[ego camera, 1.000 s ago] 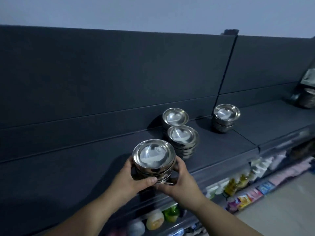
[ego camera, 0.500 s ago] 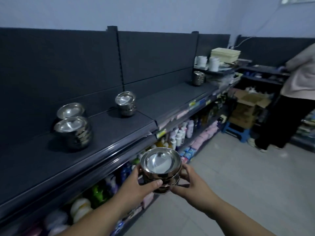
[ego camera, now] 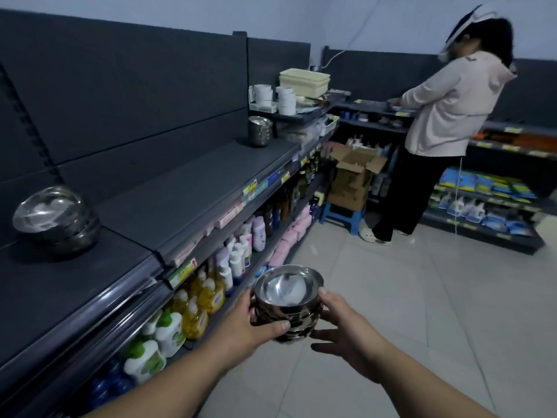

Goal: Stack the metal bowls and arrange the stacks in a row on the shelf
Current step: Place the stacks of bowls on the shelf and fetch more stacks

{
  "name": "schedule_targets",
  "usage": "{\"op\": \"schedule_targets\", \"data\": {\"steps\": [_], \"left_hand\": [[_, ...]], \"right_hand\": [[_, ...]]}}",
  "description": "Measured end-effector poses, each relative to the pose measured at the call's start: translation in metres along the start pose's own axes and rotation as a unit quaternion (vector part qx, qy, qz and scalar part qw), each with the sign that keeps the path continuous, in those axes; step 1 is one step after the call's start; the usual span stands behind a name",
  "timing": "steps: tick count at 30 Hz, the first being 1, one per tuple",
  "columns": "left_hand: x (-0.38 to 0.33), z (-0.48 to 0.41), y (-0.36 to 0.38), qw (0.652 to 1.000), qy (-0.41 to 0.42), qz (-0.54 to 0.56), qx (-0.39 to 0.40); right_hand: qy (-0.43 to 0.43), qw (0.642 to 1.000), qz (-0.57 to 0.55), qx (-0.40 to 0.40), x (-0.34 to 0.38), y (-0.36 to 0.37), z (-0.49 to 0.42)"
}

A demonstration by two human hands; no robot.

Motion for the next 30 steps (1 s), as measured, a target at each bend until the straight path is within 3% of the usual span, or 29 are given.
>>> {"op": "schedule_targets", "data": {"steps": [6, 12, 18, 30], "left_hand": [[-0.022, -0.125, -0.008, 0.998, -0.012, 0.012, 0.057], [-0.036, -0.229, -0.013, 0.998, -0.025, -0.007, 0.058], [-0.050, -0.334, -0.011, 0.999, -0.030, -0.033, 0.001], [-0.121, -0.499, -0.020, 0.981, -0.001, 0.104, -0.165]], "right_hand": [[0.014, 0.998, -0.051, -0.019, 0.047, -0.023, -0.097], [0.017, 0.998, -0.048, -0.026, 0.099, -0.053, -0.184], [0.005, 0.999, -0.053, 0.010, 0.147, -0.094, -0.282], [-0.020, 0.990, -0.014, 0.140, 0.291, -0.136, -0.464]]}}
Point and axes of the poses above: each hand's wrist, its own z-axis away from the middle knuckle, its own y-axis out of the palm, x = y × z, the point moved 10 cm from there along -z, towards the middle knuckle, and after that the axes turned 1 degree about -x, right-handed, at the moved point
